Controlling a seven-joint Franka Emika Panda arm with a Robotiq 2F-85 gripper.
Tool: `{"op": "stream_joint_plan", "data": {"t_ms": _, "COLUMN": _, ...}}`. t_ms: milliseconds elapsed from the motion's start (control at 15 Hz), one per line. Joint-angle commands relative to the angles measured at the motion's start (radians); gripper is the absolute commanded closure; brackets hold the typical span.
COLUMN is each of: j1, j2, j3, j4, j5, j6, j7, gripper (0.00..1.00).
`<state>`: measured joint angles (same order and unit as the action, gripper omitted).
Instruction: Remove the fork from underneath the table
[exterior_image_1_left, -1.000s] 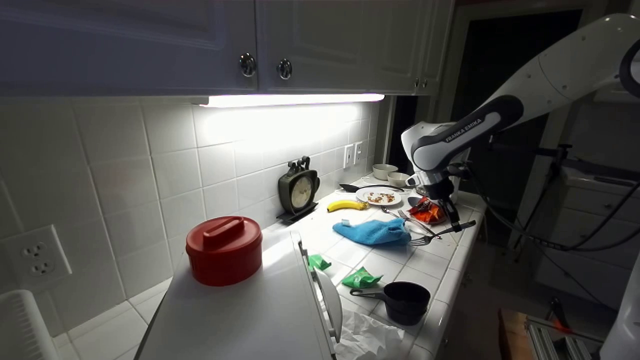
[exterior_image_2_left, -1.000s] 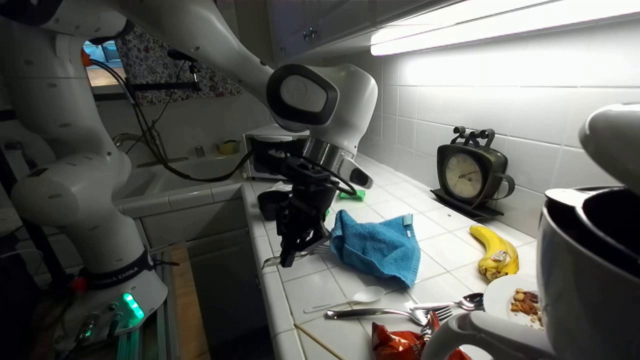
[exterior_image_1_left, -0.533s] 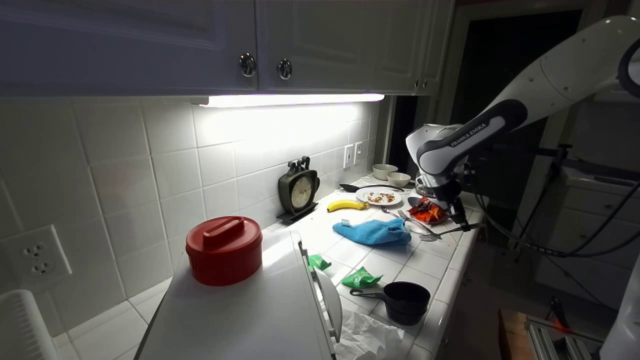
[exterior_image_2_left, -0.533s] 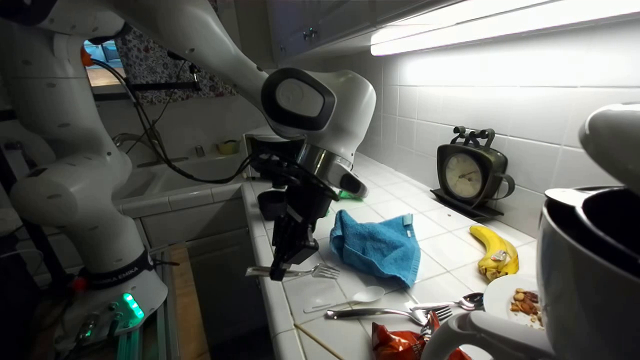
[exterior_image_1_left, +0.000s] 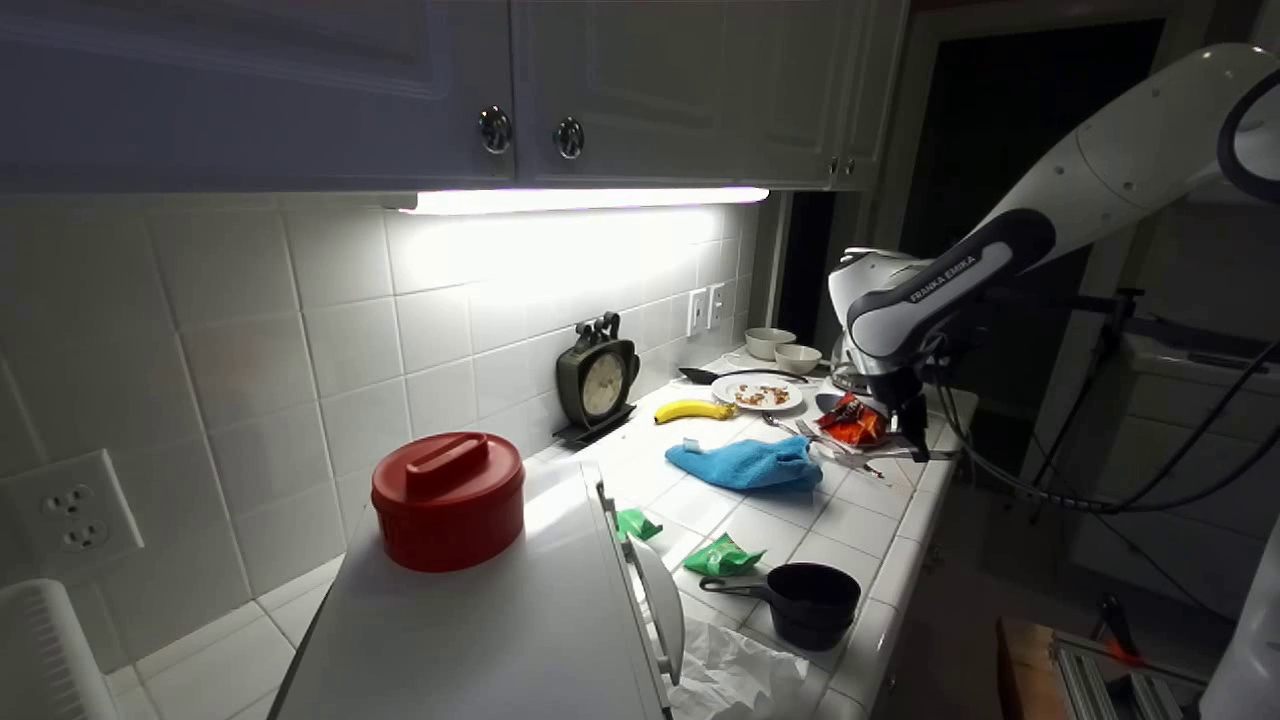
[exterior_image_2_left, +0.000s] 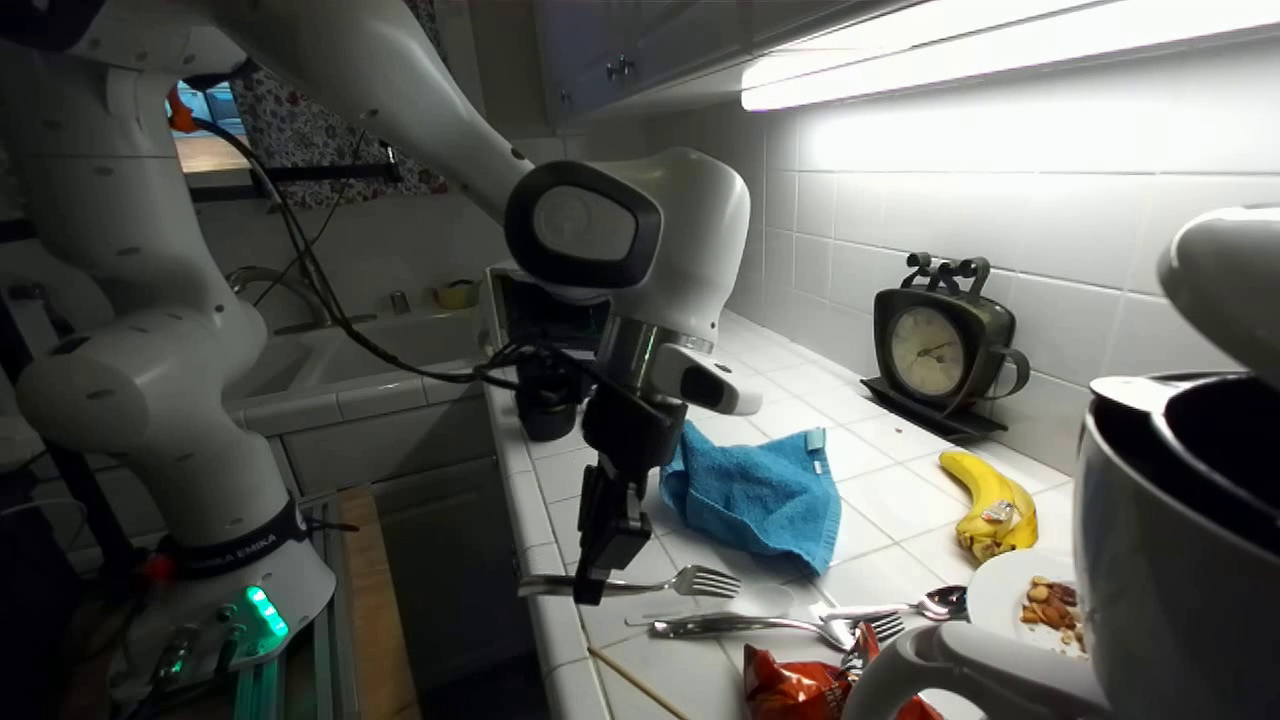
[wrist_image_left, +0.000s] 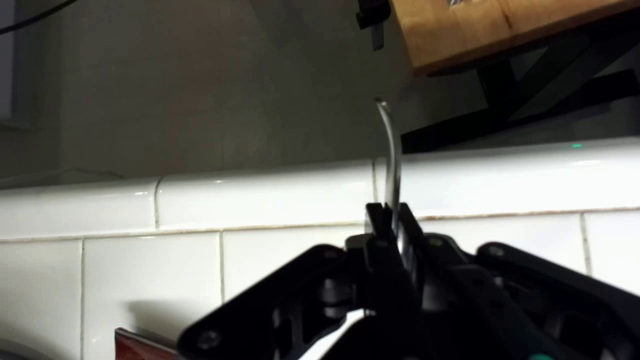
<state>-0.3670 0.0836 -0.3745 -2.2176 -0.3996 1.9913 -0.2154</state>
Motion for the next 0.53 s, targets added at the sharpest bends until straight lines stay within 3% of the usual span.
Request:
{"op": "stream_joint_plan", "data": {"t_ms": 0, "j1": -0.019, "j2": 0.035, "j3": -0.009, "j4": -0.005, "j5": 0.010, "j6": 0.139, "j7": 0.026, "gripper": 0.95}}
{"op": "stream_joint_plan", "data": {"t_ms": 467, "j1": -0.040, "j2": 0.119, "j3": -0.016, "j4": 0.010, "j5": 0.046, "j6": 0.310, "j7": 0.057, "gripper": 0.94}}
